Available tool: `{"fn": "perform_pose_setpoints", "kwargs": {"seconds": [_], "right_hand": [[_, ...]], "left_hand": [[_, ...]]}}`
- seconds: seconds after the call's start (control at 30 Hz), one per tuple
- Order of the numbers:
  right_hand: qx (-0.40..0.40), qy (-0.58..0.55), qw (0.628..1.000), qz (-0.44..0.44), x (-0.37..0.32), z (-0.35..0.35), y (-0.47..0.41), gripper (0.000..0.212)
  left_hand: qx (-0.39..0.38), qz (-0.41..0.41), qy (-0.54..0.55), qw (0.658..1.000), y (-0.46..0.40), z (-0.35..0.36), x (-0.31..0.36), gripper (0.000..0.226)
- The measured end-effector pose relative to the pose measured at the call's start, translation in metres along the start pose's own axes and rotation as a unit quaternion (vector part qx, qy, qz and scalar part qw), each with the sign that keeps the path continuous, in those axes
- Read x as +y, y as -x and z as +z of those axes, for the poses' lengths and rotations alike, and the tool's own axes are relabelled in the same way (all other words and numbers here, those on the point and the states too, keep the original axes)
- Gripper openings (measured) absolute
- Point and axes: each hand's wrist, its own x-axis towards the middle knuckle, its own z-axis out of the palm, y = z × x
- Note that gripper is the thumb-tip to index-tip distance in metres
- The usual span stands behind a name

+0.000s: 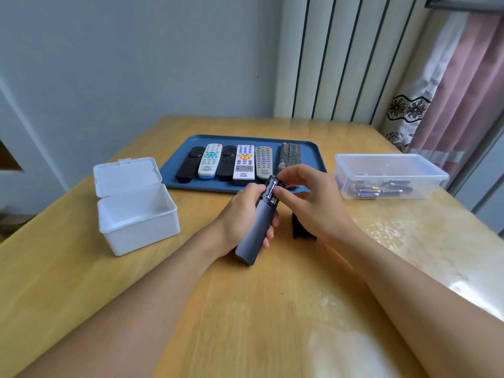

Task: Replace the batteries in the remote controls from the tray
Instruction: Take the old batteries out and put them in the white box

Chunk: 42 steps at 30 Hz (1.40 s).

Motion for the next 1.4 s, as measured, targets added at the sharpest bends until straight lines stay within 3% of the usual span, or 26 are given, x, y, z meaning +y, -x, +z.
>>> {"fn": "perform_pose_setpoints", "kwargs": {"seconds": [0.27,0.43,0.73,0.93,1.17,1.27,1.4], "right_hand": [[-0.002,-0.006,1.000,0.028,0.002,0.001,-0.003,0.003],[0.016,-0.074,0.991,0.111,-0.002,0.004,-0.007,0.011],[-0.006,-0.078,0.987,0.140,-0.007,0.006,-0.009,0.015],[0.053,-0.038,0.995,0.073,-0.012,0.004,-0.006,0.006],[0.024,-0.185,0.974,0.128,-0.014,0.000,-0.004,0.011],[0.049,-0.216,0.964,0.145,-0.011,-0.002,-0.005,0.008],[0.075,-0.335,0.923,0.171,-0.027,-0.007,-0.003,0.005]], "left_hand": [[0.015,0.011,-0.025,1.000,0.002,0.001,0.001,0.042],[0.020,0.042,-0.077,0.996,-0.001,0.003,-0.003,0.033],[0.023,0.054,-0.099,0.993,-0.003,0.002,-0.006,0.035],[0.020,0.048,-0.073,0.996,-0.004,0.000,-0.006,0.039],[0.026,0.033,-0.041,0.998,-0.004,-0.002,-0.003,0.041],[0.036,0.013,0.007,0.999,-0.003,-0.004,0.000,0.041],[0.053,-0.011,0.093,0.994,0.003,-0.011,0.007,0.021]]}}
